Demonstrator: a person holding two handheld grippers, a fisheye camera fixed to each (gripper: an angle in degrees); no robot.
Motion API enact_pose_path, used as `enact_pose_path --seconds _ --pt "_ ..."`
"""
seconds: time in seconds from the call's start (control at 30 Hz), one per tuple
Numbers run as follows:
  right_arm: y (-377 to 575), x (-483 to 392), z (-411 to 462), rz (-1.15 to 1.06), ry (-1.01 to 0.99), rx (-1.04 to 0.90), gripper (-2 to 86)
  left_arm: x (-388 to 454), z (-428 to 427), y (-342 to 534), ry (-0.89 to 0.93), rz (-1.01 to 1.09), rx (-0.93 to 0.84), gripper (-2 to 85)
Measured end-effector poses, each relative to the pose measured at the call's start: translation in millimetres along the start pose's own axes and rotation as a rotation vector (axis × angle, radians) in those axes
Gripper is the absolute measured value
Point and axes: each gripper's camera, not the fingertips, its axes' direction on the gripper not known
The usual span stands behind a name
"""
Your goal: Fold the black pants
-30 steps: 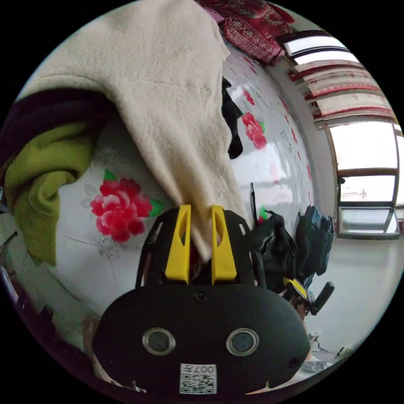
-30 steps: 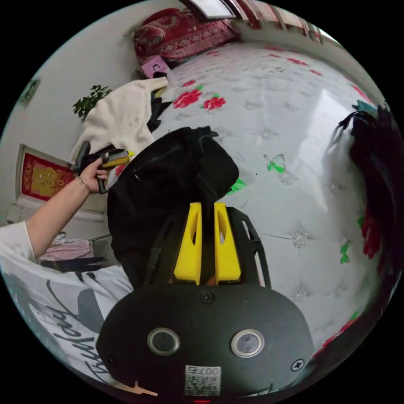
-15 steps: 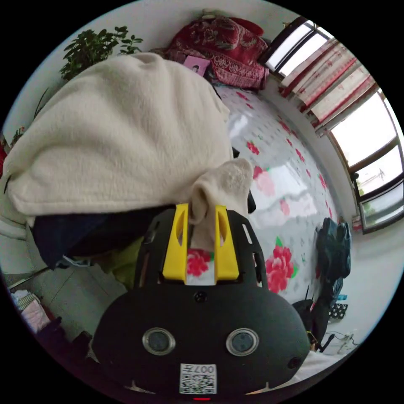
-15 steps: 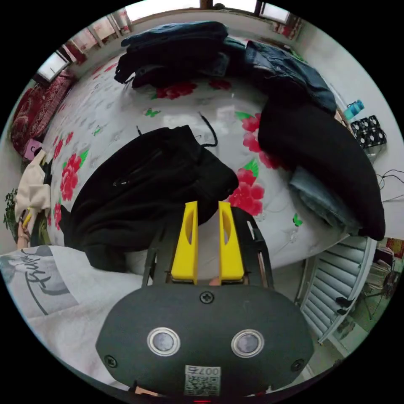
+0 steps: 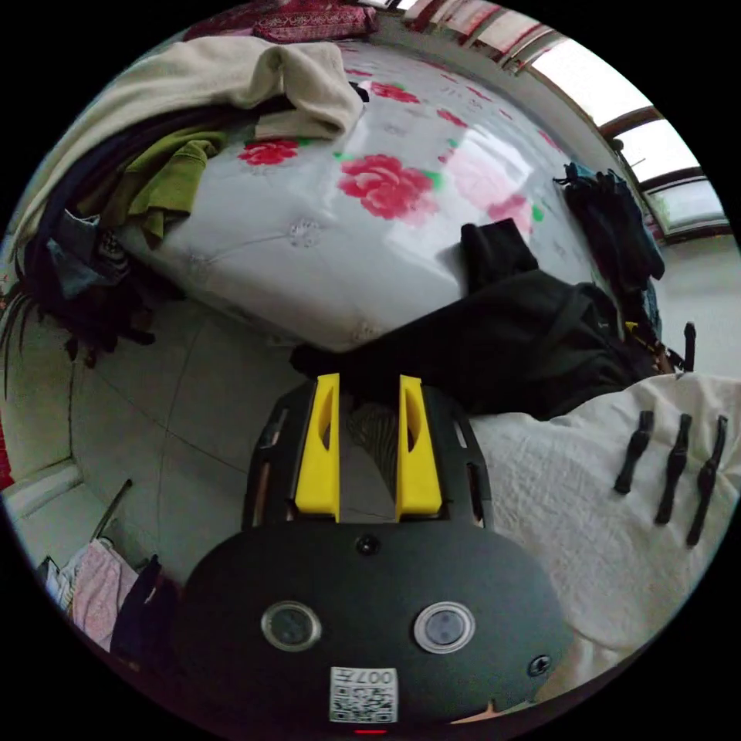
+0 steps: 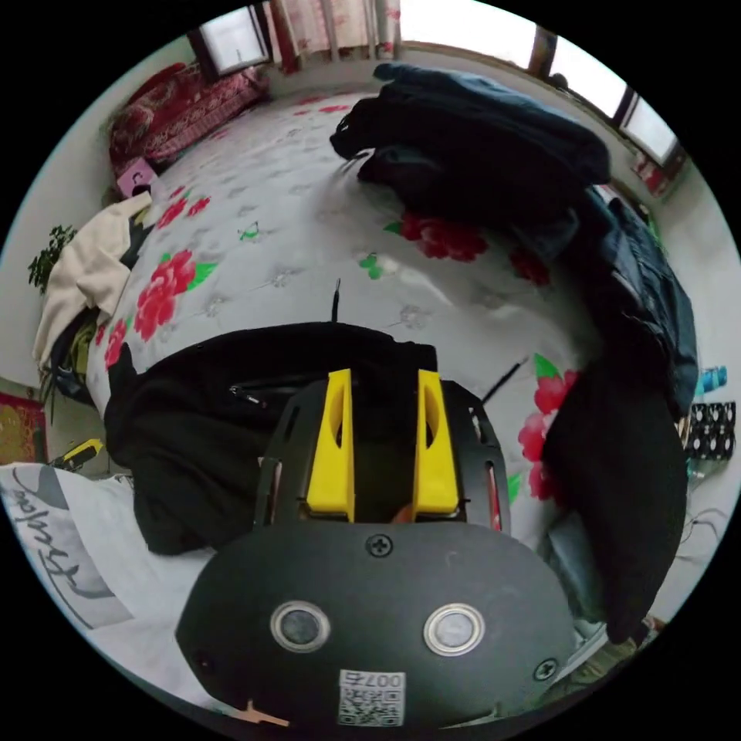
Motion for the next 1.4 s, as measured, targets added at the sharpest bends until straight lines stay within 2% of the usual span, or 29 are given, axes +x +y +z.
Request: enact_pose_path --seconds 0.13,0.17,0.23,0.3,0.33,0.37,0.4,0.5,0.6,0.67,0.73,0.83,1.0,1.07,1.13,1.17,1.3,1.4 --pt "-20.4 -26.1 72.3 -0.051 0.001 -0.204 8.0 28.3 49.8 0.7 -0.011 0.053 -0.096 10.0" --pt "-14.2 -39.1 69.1 -0.083 0.055 -0.125 7.3 34.3 60.9 -1.7 -0.034 0.064 -0.130 9.2" --pt "-10.8 -51.3 72.5 -0.086 0.078 -0.127 6.2 59.2 110.7 -11.6 -0.260 0.071 -0.320 0.2" --pt "-4.0 -55.1 67.8 -0.095 0.086 -0.131 5.3 79.4 124.3 -19.7 -0.383 0.100 -0.345 -0.5" --pt "4.3 -52.8 57.0 -0.086 0.060 -0.083 4.9 91.3 116.7 -25.9 -0.330 0.116 -0.283 -0.7" --pt "14.2 -46.8 41.7 -0.061 0.025 -0.016 4.4 94.4 118.7 -27.0 -0.362 0.117 -0.331 -0.8" --pt "19.8 -42.8 33.2 -0.043 0.004 0.020 4.3 101.1 109.4 -25.2 -0.375 0.134 -0.295 -0.8" --pt "54.1 -25.4 -10.3 0.023 -0.038 0.202 3.5 93.0 70.4 -5.2 -0.236 0.042 -0.151 -0.9" --pt "90.2 -12.6 -56.8 0.081 0.045 0.354 3.0 80.1 25.1 16.2 0.089 -0.016 0.030 -0.9" --pt "117.8 5.3 -92.4 0.168 0.167 0.442 2.8 86.5 6.6 21.4 0.149 0.003 0.097 -0.9" --pt "137.3 24.6 -109.4 0.240 0.205 0.486 2.8 110.7 -7.4 22.7 0.196 0.106 0.143 -0.7" --pt "159.9 49.7 -109.1 0.323 0.229 0.451 3.0 153.8 -4.5 29.5 0.183 0.264 0.101 0.1" --pt "186.7 44.0 -74.0 0.319 0.223 0.343 3.2 208.1 25.1 64.3 0.159 0.425 0.003 5.7" --pt "196.9 38.9 -65.7 0.330 0.208 0.355 3.3 226.8 41.6 71.3 0.123 0.475 -0.042 5.6" --pt "199.9 39.8 -65.5 0.341 0.182 0.367 3.4 243.6 44.1 78.4 -0.001 0.536 0.014 1.2" --pt "200.0 39.9 -66.9 0.337 0.176 0.372 3.6 246.2 44.0 78.6 -0.006 0.557 0.010 0.7" --pt "199.4 37.6 -70.7 0.309 0.168 0.393 3.9 249.3 40.8 71.0 0.026 0.540 -0.061 -0.8" --pt "202.9 38.3 -71.8 0.317 0.148 0.418 4.1 236.6 14.6 60.6 0.080 0.400 -0.011 -0.9"
